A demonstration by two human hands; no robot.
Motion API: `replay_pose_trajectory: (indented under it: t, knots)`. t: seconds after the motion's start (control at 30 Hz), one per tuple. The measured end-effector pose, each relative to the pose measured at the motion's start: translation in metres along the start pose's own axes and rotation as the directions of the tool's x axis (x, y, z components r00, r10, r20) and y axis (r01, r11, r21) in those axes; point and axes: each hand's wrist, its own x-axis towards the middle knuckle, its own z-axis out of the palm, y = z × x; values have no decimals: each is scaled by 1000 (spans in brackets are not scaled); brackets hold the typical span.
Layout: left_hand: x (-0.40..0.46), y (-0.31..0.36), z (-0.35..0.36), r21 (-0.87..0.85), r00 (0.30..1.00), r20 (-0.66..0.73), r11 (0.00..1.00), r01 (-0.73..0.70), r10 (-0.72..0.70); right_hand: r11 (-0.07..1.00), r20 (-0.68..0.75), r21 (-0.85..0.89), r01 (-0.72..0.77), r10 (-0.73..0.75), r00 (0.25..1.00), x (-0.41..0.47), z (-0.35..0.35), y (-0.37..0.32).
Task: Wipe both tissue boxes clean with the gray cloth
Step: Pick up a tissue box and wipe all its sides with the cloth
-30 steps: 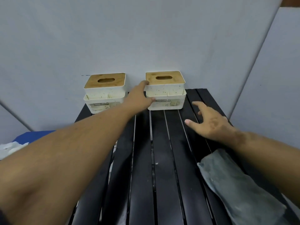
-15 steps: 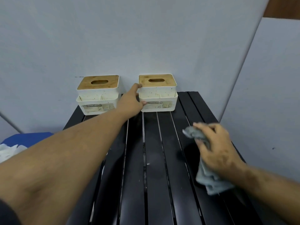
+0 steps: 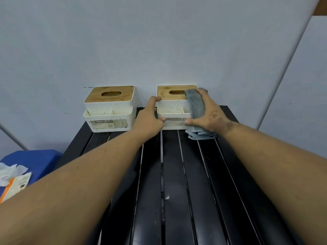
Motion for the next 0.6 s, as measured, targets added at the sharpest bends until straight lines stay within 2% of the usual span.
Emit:
replay_pose_trajectory:
  t: [0.1, 0.3, 0.43, 0.6]
  knots:
    - [-2, 6, -2, -5, 1000, -12, 1000, 12, -12, 1000, -68, 18, 11, -10, 998, 1, 6, -3]
    - [-35, 17, -10, -58, 1000, 17, 998, 21, -20, 1000, -81, 8, 12, -11, 997, -34, -2, -21]
    - [-89, 31, -29, -88, 999, 34, 996, 31, -28, 1000, -76, -17, 14, -15, 997, -88, -15, -47]
    - [-185, 47, -67, -65, 999, 51, 998, 17, -14, 997, 5, -76, -8, 8, 1000, -171, -32, -97]
